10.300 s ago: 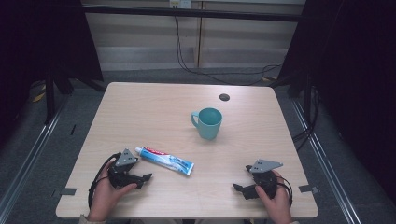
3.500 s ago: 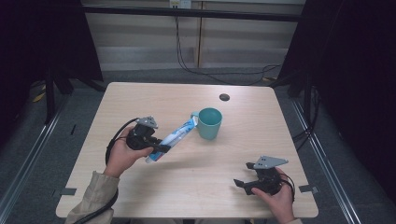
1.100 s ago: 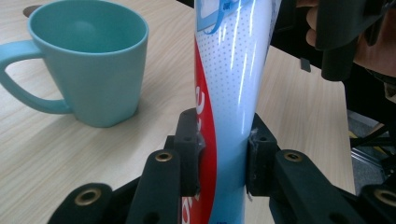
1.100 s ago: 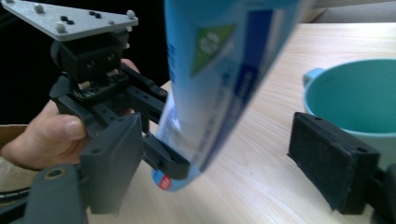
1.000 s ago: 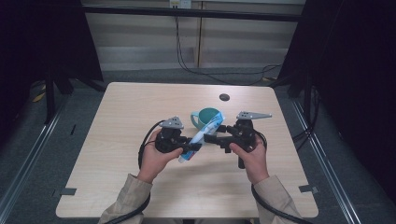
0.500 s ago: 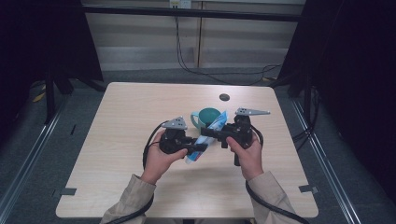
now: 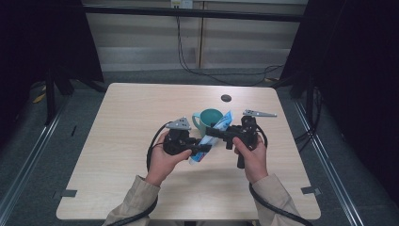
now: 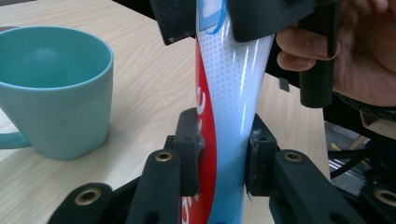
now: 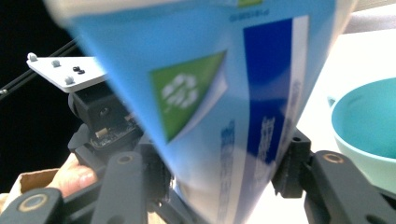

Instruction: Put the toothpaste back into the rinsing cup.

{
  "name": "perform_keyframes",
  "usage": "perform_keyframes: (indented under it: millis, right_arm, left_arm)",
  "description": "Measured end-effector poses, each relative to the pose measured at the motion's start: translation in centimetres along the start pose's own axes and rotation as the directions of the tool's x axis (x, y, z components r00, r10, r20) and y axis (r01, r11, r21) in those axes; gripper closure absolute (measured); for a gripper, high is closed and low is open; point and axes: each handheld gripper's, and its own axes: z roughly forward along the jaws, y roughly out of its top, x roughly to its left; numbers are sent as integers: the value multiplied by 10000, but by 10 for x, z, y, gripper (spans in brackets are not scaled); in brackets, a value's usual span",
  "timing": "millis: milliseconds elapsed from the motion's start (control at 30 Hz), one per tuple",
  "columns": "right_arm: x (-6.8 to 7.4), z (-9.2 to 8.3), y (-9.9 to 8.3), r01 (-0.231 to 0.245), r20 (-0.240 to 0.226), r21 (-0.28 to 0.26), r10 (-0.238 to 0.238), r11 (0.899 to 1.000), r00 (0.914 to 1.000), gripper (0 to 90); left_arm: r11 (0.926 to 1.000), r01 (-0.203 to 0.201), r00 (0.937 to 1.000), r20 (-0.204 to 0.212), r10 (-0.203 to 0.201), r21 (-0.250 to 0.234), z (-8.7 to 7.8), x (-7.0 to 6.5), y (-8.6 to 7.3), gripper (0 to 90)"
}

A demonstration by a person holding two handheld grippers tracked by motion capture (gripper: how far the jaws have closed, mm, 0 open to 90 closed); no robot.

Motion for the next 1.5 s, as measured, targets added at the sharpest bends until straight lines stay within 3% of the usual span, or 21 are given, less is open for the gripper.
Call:
perform_keyframes:
  millis: [167, 400, 600, 700, 733, 833, 900, 1000, 1100, 1133, 1300, 1433, 1467, 1500]
  right_arm:
    - [-3, -4, -1, 107, 133, 63, -108, 9999, 9999, 448]
    - [-2, 0, 0, 161, 99, -63, -160, 9999, 9998, 543]
    - [-2, 4, 1, -207, 68, -446, 211, 9988, 9998, 537]
    - [-1, 6, 3, -133, 120, -404, 138, 9991, 9998, 554]
    - [1, 7, 3, -77, 219, -400, 86, 9992, 9997, 601]
    - [3, 6, 6, 127, 375, -297, -115, 9995, 9992, 674]
    - [2, 4, 7, 77, 357, -428, -61, 9991, 9993, 694]
    - [5, 4, 8, 392, 454, -453, -372, 9982, 9983, 705]
    - [7, 4, 9, 556, 475, -410, -536, 9976, 9974, 711]
    - [7, 5, 10, 608, 474, -392, -589, 9974, 9971, 719]
    - [8, 5, 10, 819, 375, -257, -809, 9963, 9960, 729]
    - [9, 2, 12, 1102, 506, -152, -1093, 9938, 9927, 730]
    - [9, 1, 12, 1214, 581, -112, -1205, 9925, 9910, 729]
    - [8, -2, 13, 1305, 718, -96, -1295, 9914, 9890, 729]
  left_arm:
    - [9999, 116, 9999, -35, -116, -12, -3, 5, -4, 718]
    - [9997, 166, 9999, 37, -166, -185, 0, 5, -6, 716]
    - [9997, 89, 9999, -113, -91, -207, -1, 3, -3, 717]
    - [9997, 68, 9998, -187, -72, -232, -1, 1, -3, 716]
    - [9998, 12, 9999, -111, -14, -214, 1, 0, -2, 708]
    - [9993, -260, 9996, -144, 257, -267, 3, -2, -1, 662]
    - [9985, -443, 9989, -172, 438, -322, 3, -3, -1, 634]
    - [9970, -751, 9968, -272, 745, -191, 3, -4, 2, 616]
    - [9967, -801, 9964, -284, 797, -116, 4, -5, 3, 579]
    - [9950, -999, 9944, -343, 999, 11, 5, -6, 4, 557]
    - [9973, -724, 9973, -124, 722, -136, 3, -2, 2, 519]
    - [9964, -842, 9962, -247, 839, -106, -1, 1, 0, 338]
    - [9962, -873, 9957, -321, 872, -26, -3, 2, -1, 338]
    - [9961, -876, 9948, -514, 880, 103, -8, 6, -4, 283]
